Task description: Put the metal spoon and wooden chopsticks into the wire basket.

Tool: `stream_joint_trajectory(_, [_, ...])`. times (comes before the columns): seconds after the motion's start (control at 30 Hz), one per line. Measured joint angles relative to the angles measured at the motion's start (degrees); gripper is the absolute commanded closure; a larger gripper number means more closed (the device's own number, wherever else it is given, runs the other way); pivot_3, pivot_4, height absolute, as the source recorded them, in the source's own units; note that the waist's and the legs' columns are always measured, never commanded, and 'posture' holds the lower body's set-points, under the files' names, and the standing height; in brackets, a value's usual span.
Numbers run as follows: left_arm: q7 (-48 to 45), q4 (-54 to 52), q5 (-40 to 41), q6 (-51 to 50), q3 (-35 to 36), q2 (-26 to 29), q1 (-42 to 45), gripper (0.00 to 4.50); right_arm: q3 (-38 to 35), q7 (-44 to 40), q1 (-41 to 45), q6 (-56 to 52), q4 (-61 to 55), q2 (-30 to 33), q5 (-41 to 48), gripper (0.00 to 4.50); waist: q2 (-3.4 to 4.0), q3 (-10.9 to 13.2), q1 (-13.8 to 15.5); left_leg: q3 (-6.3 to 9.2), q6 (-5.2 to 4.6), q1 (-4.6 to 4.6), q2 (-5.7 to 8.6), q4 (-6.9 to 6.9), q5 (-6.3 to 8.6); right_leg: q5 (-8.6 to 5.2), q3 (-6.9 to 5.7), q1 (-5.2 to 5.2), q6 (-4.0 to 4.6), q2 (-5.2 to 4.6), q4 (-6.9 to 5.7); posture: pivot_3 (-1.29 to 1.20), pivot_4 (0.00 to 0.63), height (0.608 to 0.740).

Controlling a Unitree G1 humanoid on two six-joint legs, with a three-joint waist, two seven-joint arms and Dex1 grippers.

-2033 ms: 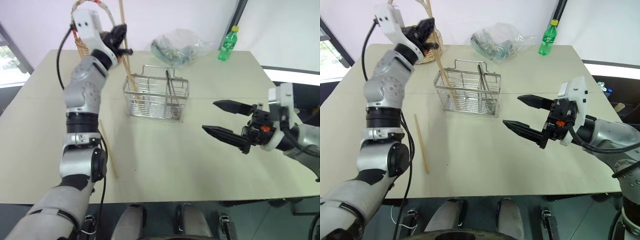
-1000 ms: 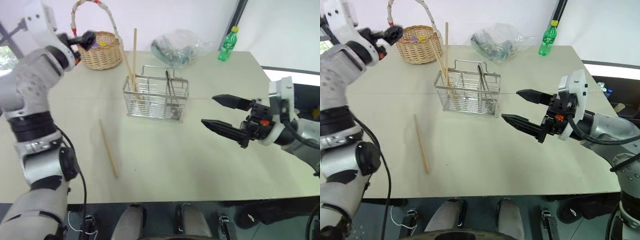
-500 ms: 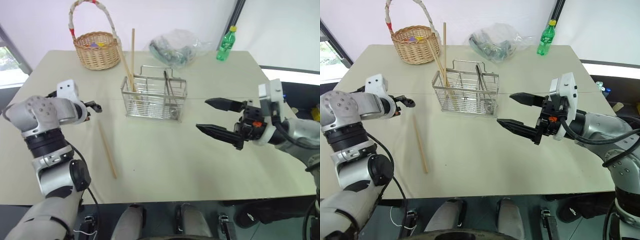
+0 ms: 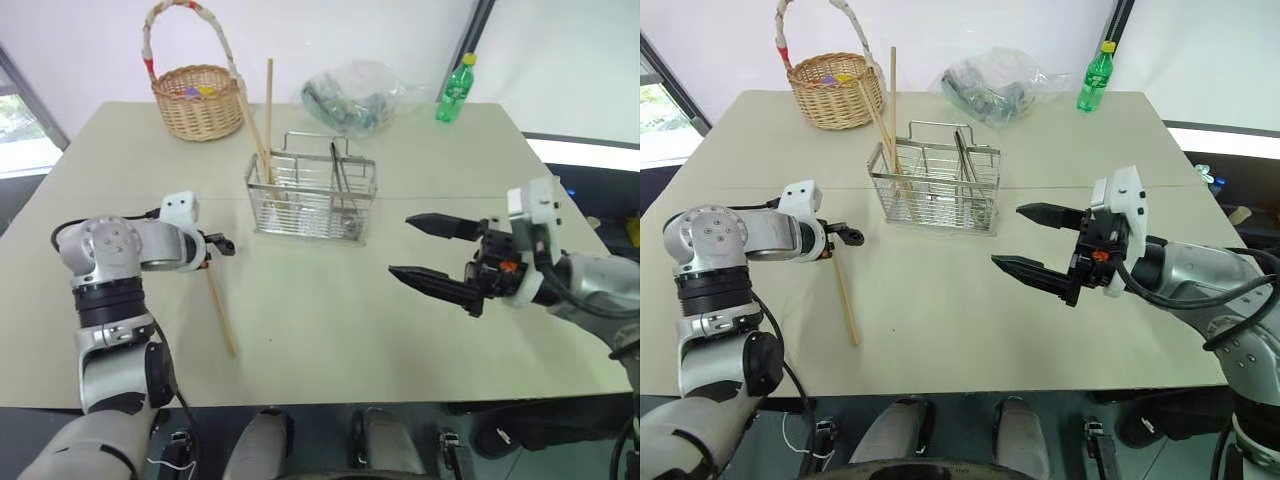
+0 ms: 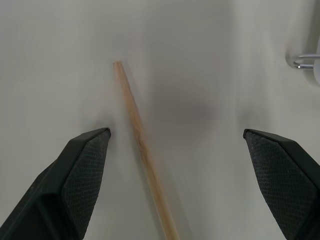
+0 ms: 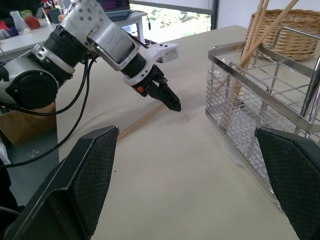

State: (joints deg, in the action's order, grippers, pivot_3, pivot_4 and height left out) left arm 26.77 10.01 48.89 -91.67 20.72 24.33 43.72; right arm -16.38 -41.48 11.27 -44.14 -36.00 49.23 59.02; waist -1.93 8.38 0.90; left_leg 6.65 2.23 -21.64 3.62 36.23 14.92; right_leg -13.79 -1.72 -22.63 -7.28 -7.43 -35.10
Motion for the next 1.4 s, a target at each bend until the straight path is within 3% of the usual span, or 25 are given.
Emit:
stream_joint_trajectory(0.03, [0.95, 0.76, 0.30, -0.01, 0.10, -0.02, 0.31, 0.83, -0.28, 0.41, -0.26, 0.00, -0.15, -0.06, 0.41, 0.00, 0.01, 0.00, 0.02, 0.00, -0.01, 0.08, 0.01, -0.01, 0.01, 0.00, 0.00, 0.07, 0.00, -0.01, 0.01, 0.00, 0.150, 0.674])
stream_joint_trajectory(0.27, [4.90, 4.29, 0.37, -0.08, 2.39, -1.15, 1.80, 4.45, -2.10, 2.24, -0.44, 0.00, -0.28, -0.09, 2.01, 0.00, 0.02, -0.01, 0.72, 0.02, -0.04, 0.13, 0.22, -0.01, 0.02, -0.02, 0.00, 0.15, -0.04, -0.20, 0.00, 0.00, 0.150, 0.674])
stream_joint_trajectory(0.7, [5.11, 5.65, -5.18, 0.11, 7.61, -3.13, 4.25, 4.48, -2.11, 2.34, -0.32, 0.18, -0.04, -0.06, 1.95, 0.00, -0.07, 0.04, 1.36, 0.05, -0.04, 0.10, 0.41, -0.02, 0.03, -0.04, -0.01, 0.11, -0.08, -0.24, 0.01, 0.00, 0.150, 0.674])
stream_joint_trajectory(0.8, [0.61, 7.87, -8.62, 6.45, 7.51, -0.34, 6.55, 4.48, -2.12, 1.30, -0.25, 0.18, 0.37, 0.86, 1.86, 0.00, -0.14, 0.11, 1.32, 0.04, -0.03, 0.02, 0.40, -0.03, 0.03, -0.04, -0.01, 0.01, -0.08, -0.21, 0.00, 0.00, 0.150, 0.674])
stream_joint_trajectory(0.97, [-13.27, 11.13, -15.74, 30.68, 4.68, 6.35, 12.10, 4.48, -2.20, -0.45, 1.03, 0.10, 2.08, 2.83, 1.84, 0.00, -0.15, 0.12, 1.40, 0.01, -0.02, -0.12, 0.39, -0.01, 0.03, -0.04, 0.00, -0.08, -0.07, -0.28, 0.05, 0.00, 0.150, 0.674])
stream_joint_trajectory(1.13, [-25.25, 16.46, -17.40, 51.07, 6.19, 7.79, 20.39, 4.48, -2.30, -0.55, 2.59, 0.08, 2.72, 3.53, 1.87, 0.00, -0.18, 0.12, 1.56, 0.03, -0.05, -0.39, 0.39, 0.03, 0.03, -0.04, -0.10, -0.15, -0.08, -0.30, 0.17, 0.00, 0.150, 0.674])
stream_joint_trajectory(1.4, [-37.78, 26.41, -14.68, 61.19, 7.34, 6.42, 36.50, 4.48, -2.16, 0.74, 1.96, 0.09, 2.07, 2.87, 1.90, 0.00, -0.23, 0.13, 1.29, 0.02, -0.09, -0.62, 0.44, 0.11, 0.02, -0.02, -0.17, -0.37, -0.11, -0.28, 0.09, 0.00, 0.150, 0.674])
